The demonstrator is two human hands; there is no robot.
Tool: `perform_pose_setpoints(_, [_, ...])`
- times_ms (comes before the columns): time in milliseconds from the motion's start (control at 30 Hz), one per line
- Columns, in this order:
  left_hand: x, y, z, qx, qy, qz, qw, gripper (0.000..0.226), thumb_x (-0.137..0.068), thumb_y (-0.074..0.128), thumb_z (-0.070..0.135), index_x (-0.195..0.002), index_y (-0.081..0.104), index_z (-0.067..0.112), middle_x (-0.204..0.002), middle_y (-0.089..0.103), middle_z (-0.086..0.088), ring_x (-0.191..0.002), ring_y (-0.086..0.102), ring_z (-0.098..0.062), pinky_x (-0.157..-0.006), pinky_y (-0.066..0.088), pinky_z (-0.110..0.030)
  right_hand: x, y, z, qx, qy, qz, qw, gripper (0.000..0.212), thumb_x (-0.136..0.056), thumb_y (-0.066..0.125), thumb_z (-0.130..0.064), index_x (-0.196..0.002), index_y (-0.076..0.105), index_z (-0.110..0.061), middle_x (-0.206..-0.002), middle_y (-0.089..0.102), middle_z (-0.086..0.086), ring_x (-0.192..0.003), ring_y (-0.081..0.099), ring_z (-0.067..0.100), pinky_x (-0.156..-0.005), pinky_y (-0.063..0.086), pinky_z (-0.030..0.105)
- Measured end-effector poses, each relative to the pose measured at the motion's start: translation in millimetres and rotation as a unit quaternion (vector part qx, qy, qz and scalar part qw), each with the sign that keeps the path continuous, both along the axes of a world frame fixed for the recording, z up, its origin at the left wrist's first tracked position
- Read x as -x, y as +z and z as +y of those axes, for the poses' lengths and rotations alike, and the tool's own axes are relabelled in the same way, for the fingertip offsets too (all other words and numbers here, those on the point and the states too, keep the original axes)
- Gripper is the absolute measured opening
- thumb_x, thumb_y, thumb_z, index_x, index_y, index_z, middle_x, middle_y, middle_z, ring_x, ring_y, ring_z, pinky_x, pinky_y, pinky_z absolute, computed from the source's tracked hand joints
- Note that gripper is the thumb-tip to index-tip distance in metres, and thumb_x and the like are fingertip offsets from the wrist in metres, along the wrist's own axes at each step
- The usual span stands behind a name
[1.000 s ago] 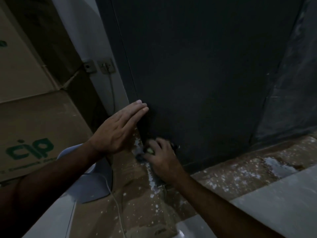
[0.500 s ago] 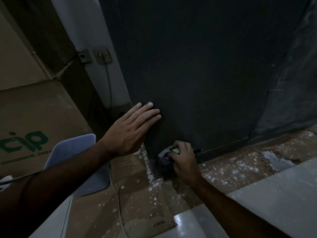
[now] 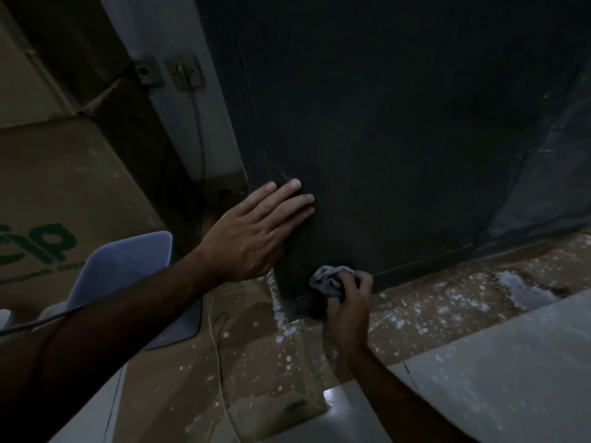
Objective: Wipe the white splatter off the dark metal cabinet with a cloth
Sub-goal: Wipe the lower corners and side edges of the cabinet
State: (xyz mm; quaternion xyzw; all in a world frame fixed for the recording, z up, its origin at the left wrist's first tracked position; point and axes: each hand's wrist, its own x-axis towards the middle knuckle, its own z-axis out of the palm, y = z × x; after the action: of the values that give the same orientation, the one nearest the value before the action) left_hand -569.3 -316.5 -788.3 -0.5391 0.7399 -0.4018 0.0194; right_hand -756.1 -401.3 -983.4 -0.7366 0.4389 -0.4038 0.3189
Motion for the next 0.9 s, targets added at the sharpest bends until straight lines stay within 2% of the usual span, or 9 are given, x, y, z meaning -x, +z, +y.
perform_pose_setpoints(100, [1.3,-4.7,-5.1,0.017,0.004,-0.005,1.0,0.064,-0.103,0.045,0.029,-0.161,0.034,0.006,-0.169,0.028,-0.014,-0.16,0.014,-0.033,-0.132,0.004,-0.047,-29.2,4.3,38.3,-0.055,0.04,-0.012,0.998,0.045,-0.095,0.063,-0.003,-0.13,0.056,-0.029,-0.138,0.037,-0.03,-0.12,0.054,-0.001,-0.094,0.055,0.019])
perform_pose_setpoints(167, [1.3,-6.5,-5.5,0.031,0.003,-0.006,0.999,0.065,-0.101,0.049,0.028,-0.161,0.035,0.006,-0.169,0.03,-0.014,-0.16,0.016,-0.033,-0.132,0.004,-0.047,-35.4,-8.3,61.2,0.016,0.153,0.052,0.987,0.046,-0.093,0.068,-0.008,-0.131,0.056,-0.032,-0.146,0.036,-0.017,-0.123,0.051,0.003,-0.1,0.053,0.024])
perform_pose_setpoints(233, [0.5,-7.1,-6.7,0.039,-0.005,-0.008,0.999,0.067,-0.1,0.053,0.028,-0.161,0.036,0.006,-0.169,0.029,-0.014,-0.159,0.018,-0.033,-0.132,0.005,-0.047,-24.3,-17.2,45.3,-0.004,0.171,0.054,0.984,0.04,-0.091,0.069,-0.006,-0.125,0.061,-0.026,-0.139,0.043,-0.003,-0.117,0.053,0.012,-0.099,0.053,0.032])
perform_pose_setpoints(300, [-0.5,-6.8,-6.7,0.04,-0.008,-0.007,0.999,0.067,-0.1,0.053,0.028,-0.161,0.035,0.006,-0.17,0.027,-0.013,-0.16,0.018,-0.033,-0.131,0.005,-0.047,-6.0,-19.2,13.6,-0.086,0.089,0.035,0.992,0.031,-0.091,0.067,-0.001,-0.117,0.064,-0.017,-0.127,0.049,0.004,-0.11,0.054,0.02,-0.093,0.051,0.027])
perform_pose_setpoints(400, [-0.6,-5.8,-5.9,0.041,-0.003,-0.007,0.999,0.065,-0.103,0.049,0.029,-0.162,0.033,0.006,-0.17,0.027,-0.013,-0.16,0.017,-0.033,-0.131,0.005,-0.047,15.3,-17.1,-21.5,-0.154,-0.072,-0.073,0.983,0.038,-0.09,0.064,0.008,-0.12,0.061,-0.016,-0.131,0.045,-0.001,-0.106,0.053,0.006,-0.083,0.044,0.002])
perform_pose_setpoints(567, [4.2,-7.1,-7.1,0.049,0.005,-0.006,0.999,0.067,-0.098,0.051,0.027,-0.161,0.036,0.008,-0.169,0.032,-0.011,-0.159,0.019,-0.031,-0.131,0.004,-0.045,-32.7,-27.0,35.2,-0.224,-0.019,-0.036,0.974,0.052,-0.086,0.075,-0.006,-0.13,0.058,-0.027,-0.14,0.044,-0.005,-0.117,0.054,0.009,-0.1,0.053,0.028])
perform_pose_setpoints(700, [4.1,-7.0,-9.1,0.064,-0.003,-0.003,0.998,0.066,-0.098,0.052,0.027,-0.159,0.039,0.008,-0.167,0.035,-0.012,-0.158,0.022,-0.032,-0.131,0.004,-0.045,-44.7,-30.9,52.0,-0.29,0.058,-0.099,0.95,0.042,-0.089,0.071,0.002,-0.117,0.059,-0.027,-0.122,0.051,-0.01,-0.11,0.06,0.01,-0.088,0.051,0.012])
perform_pose_setpoints(800, [2.5,-7.2,-9.8,0.066,-0.004,-0.005,0.998,0.066,-0.098,0.053,0.028,-0.159,0.04,0.008,-0.167,0.035,-0.012,-0.158,0.022,-0.032,-0.131,0.005,-0.045,-29.7,-38.8,13.4,-0.357,-0.019,-0.159,0.92,0.041,-0.082,0.073,0.005,-0.1,0.063,-0.03,-0.109,0.06,-0.006,-0.097,0.062,0.012,-0.089,0.06,0.038])
perform_pose_setpoints(900, [3.3,-7.1,-9.5,0.064,0.003,-0.011,0.998,0.066,-0.099,0.051,0.029,-0.16,0.038,0.008,-0.167,0.034,-0.012,-0.158,0.022,-0.032,-0.131,0.005,-0.046,-32.2,-37.2,3.7,-0.435,-0.094,-0.267,0.855,0.039,-0.085,0.07,0.005,-0.103,0.059,-0.028,-0.106,0.065,-0.001,-0.098,0.065,0.019,-0.09,0.057,0.04])
